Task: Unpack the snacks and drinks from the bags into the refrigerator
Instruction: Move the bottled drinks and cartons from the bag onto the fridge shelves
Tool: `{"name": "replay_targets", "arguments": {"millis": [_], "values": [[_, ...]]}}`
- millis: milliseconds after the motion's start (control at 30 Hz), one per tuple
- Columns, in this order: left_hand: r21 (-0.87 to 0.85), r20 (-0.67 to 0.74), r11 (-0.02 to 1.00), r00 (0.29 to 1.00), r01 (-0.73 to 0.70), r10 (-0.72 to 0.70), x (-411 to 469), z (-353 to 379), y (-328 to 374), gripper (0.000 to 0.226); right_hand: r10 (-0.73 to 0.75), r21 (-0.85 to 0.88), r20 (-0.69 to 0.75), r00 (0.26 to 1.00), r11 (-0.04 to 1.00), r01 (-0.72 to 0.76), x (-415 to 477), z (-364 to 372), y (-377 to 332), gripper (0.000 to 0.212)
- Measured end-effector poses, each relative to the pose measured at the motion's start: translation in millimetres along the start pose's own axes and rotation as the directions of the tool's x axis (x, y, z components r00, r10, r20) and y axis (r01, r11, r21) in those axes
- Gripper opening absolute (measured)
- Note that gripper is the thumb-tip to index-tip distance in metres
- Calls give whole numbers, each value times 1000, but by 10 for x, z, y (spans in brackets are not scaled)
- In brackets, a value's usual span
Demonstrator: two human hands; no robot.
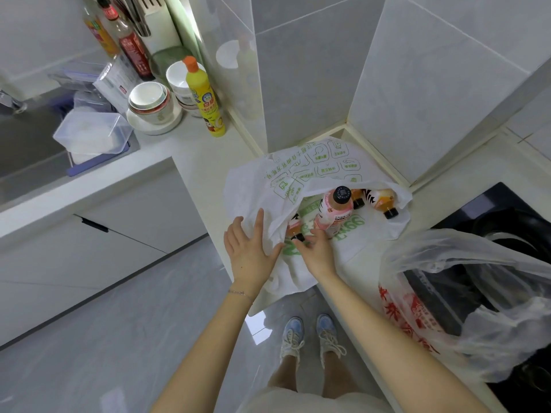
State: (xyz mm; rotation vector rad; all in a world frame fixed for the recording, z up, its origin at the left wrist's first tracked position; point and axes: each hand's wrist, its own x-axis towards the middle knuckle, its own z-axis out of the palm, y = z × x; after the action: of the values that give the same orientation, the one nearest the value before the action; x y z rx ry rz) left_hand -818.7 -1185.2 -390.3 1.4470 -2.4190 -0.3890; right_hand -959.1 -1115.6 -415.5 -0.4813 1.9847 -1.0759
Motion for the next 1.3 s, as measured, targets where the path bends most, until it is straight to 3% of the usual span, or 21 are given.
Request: {"name": "replay_targets", "arguments": {"millis": [100,200,300,367,467,600,767,967,1100,1200,1300], "values": [[-85,-28,970,974,-227,226,59,-70,35,70,-35,-31,52,998,999,37,30,112,-7,22],[-58,36,875,875,-481,483,132,-55,58,60,-55,-76,50,997,995,59,54,169,11,12],[-29,106,822,816,-569,568,169,42,34,55,-89,-121,76,993,988,98,46,165,-23,5],[-37,160,858,845,-511,510,162,89,5,60,-85,-122,52,995,988,91,12,113,-56,4],[-63,245,917,885,-393,396,177,106,-27,70,-48,-98,-12,999,994,46,-61,-32,-111,22],[-86,284,947,904,-308,320,205,102,46,74,-136,-52,-78,988,990,132,-185,-199,-218,28],[-108,179,969,954,-223,240,235,96,206,88,-296,-133,-123,947,951,280,-378,-305,-390,32],[-271,44,953,987,-137,155,291,-4,412,69,-537,-212,-126,834,836,506,-445,-493,-552,32],[-392,-24,913,993,-117,116,347,-76,491,75,-644,-222,-172,746,763,607,-439,-694,-690,33],[-458,-40,884,995,-95,86,354,-148,547,76,-671,-270,-284,685,742,614,-378,-821,-709,48],[-552,-15,832,999,-52,52,348,-208,591,68,-617,-270,-274,737,785,557,-225,-895,-644,72]]}}
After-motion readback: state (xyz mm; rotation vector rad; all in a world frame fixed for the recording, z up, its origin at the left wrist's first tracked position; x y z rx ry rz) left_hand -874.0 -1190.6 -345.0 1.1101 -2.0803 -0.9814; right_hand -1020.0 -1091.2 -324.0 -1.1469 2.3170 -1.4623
